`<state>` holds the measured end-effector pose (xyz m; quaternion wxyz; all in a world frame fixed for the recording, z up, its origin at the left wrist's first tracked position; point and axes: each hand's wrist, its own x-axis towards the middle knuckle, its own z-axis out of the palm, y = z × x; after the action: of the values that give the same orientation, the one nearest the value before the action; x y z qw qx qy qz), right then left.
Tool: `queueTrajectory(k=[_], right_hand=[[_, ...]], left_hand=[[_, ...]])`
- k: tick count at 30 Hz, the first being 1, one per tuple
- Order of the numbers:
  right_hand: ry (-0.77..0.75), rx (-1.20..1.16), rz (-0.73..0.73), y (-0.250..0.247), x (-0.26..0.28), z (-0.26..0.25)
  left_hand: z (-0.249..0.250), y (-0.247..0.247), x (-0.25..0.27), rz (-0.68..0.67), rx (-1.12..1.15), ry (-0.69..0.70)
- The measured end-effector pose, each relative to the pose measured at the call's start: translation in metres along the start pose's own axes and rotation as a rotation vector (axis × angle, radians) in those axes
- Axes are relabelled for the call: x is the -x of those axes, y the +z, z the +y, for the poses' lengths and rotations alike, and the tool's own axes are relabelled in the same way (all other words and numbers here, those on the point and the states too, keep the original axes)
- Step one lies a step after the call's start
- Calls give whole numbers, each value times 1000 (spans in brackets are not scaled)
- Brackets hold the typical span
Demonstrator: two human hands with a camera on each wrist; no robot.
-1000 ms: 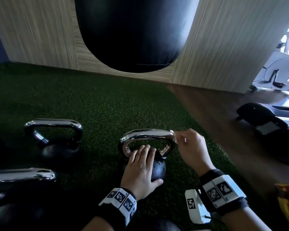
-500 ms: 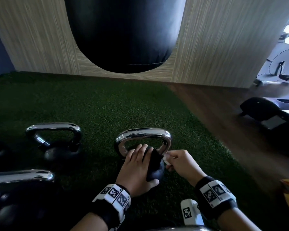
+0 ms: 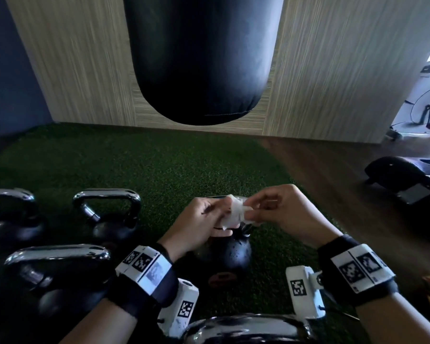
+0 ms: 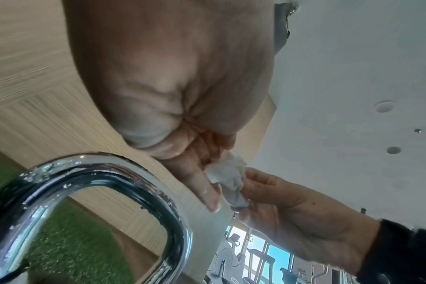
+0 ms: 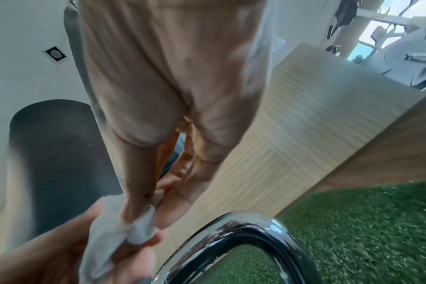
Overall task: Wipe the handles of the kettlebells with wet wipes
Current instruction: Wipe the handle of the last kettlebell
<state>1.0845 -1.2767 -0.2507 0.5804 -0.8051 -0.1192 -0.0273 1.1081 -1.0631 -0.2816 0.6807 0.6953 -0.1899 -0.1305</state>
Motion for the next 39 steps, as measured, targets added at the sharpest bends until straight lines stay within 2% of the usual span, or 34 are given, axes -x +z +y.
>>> queueTrajectory(k=[2,4,7,10,12,14,17,19,21,26,31,35,37,39], right_hand=[[-45,30,38,2,-5,-7],[-90,196,134,4,-12,-8],[-144,353,291,12,-20,-9],[-129,333,247,14,-22,-1],[-78,204,193,0,-21,14],[48,82,225,-18,-19,41],[309,198,160,-20,-17,96],[308,322,34,-8,-20,128],[304,328,-13,5,-28,153],[303,230,89,29,-34,162],[273,179,148,33,-30,165],[258,112,185,38,-28,171],[246,66,177,39,-27,174],[243,30,173,40,-27,174]], left_hand=[[8,0,1,-22,78,2],[10,-2,0,-25,118,5],[7,-5,-4,48,187,30],[3,-8,-9,124,196,109],[-3,-15,-13,209,69,207],[-5,-25,-16,341,-151,327],[-5,-32,-15,493,-541,496],[-7,-29,-18,468,-695,545],[-12,-22,-25,413,-805,535],[-24,-10,-37,323,-1067,544],[-35,-37,-26,477,-830,572],[-45,-38,-23,429,-873,647],[-54,-42,-18,491,-739,611],[-69,-51,-14,598,-549,512]])
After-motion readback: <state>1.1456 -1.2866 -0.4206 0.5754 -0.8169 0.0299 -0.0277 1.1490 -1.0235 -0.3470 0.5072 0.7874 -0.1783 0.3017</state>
